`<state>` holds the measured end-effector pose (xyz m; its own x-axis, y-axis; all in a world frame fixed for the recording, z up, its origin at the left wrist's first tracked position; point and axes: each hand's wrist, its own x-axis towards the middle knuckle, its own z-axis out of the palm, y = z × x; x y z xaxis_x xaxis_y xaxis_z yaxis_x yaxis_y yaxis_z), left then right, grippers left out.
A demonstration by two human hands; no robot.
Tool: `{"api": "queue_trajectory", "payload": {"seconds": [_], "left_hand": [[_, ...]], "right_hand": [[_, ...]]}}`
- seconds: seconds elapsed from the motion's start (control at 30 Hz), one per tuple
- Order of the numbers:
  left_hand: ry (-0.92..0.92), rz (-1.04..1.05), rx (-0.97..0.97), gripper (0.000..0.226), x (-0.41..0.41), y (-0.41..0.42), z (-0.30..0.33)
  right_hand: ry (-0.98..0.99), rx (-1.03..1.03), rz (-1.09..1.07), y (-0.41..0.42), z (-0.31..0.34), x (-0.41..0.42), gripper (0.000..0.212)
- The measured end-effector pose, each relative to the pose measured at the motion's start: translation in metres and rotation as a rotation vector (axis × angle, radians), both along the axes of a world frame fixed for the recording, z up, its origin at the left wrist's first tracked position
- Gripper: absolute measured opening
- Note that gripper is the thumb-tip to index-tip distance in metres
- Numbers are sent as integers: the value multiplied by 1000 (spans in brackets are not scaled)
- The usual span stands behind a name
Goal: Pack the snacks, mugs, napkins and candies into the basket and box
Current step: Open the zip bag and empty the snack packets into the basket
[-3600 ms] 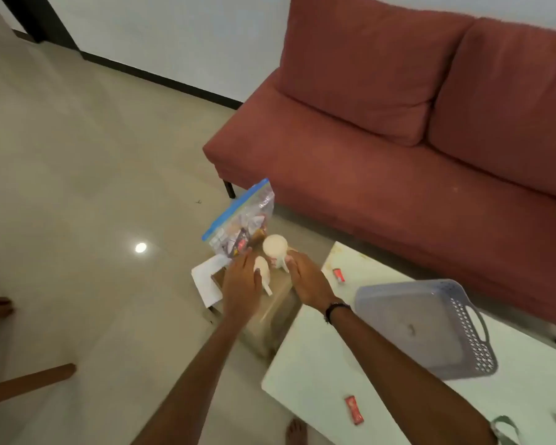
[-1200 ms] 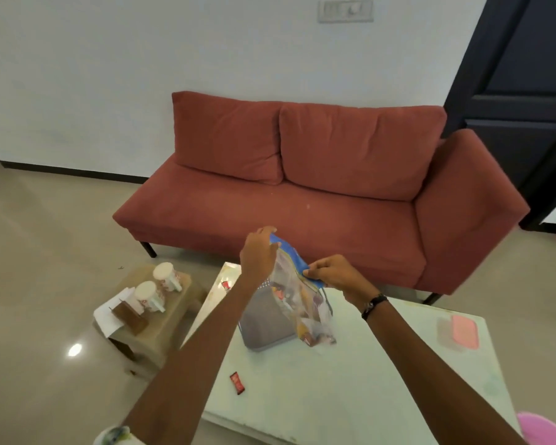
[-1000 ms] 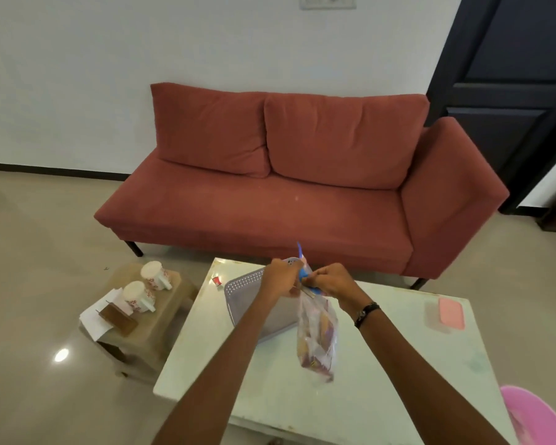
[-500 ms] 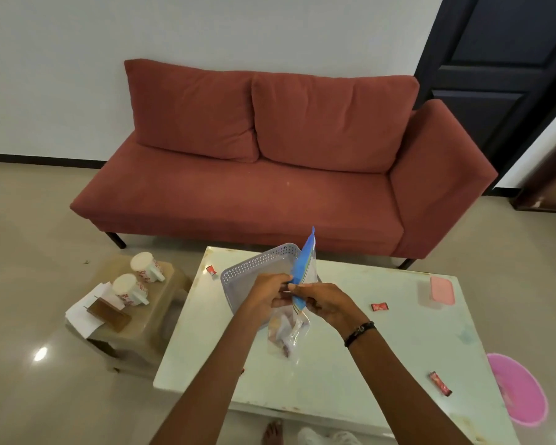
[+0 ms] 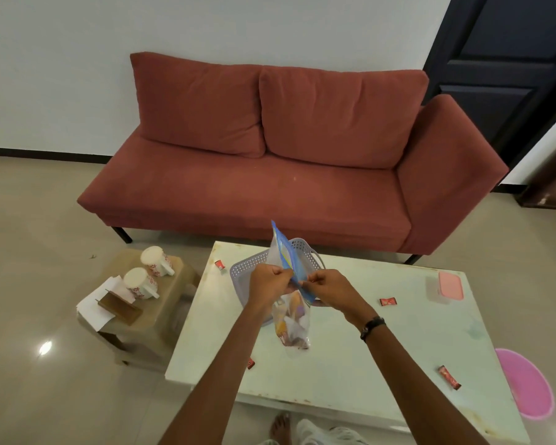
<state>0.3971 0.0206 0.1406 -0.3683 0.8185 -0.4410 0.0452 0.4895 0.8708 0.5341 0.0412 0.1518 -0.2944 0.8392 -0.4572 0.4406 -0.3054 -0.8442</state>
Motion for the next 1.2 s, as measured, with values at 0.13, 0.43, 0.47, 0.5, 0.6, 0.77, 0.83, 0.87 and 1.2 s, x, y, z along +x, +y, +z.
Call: {"api": "queue_trajectory", "payload": {"seconds": [0.13, 0.43, 0.47, 0.5, 0.6, 0.77, 0.83, 0.87, 1.2], "left_hand": [[157, -38, 33, 19, 3, -2, -8], [146, -431, -61, 25, 1, -19, -6], [166, -438, -27, 23, 1, -21, -8], [173, -439, 2, 22, 2, -24, -11], [166, -427, 40, 21, 7, -31, -18], [227, -371, 69, 26, 11, -36, -30], [225, -364, 87, 27, 10, -36, -31], [227, -366, 90, 26, 10, -36, -31], [-17, -446, -181, 29, 7, -38, -8]], "right_hand": [[-149, 54, 235, 1, 10, -3, 22], [-178, 296, 125, -13, -9, -11, 10], [-169, 289, 92, -15, -13, -10, 13], [-173, 285, 66, -17, -16, -10, 14], [-203, 284, 20, -24, -24, -9, 14], [-143, 246, -78, -36, -24, -10, 11], [13, 37, -35, -36, -15, -4, 17], [69, -95, 43, -36, -9, -1, 21], [114, -69, 83, -41, -19, -4, 14]]}}
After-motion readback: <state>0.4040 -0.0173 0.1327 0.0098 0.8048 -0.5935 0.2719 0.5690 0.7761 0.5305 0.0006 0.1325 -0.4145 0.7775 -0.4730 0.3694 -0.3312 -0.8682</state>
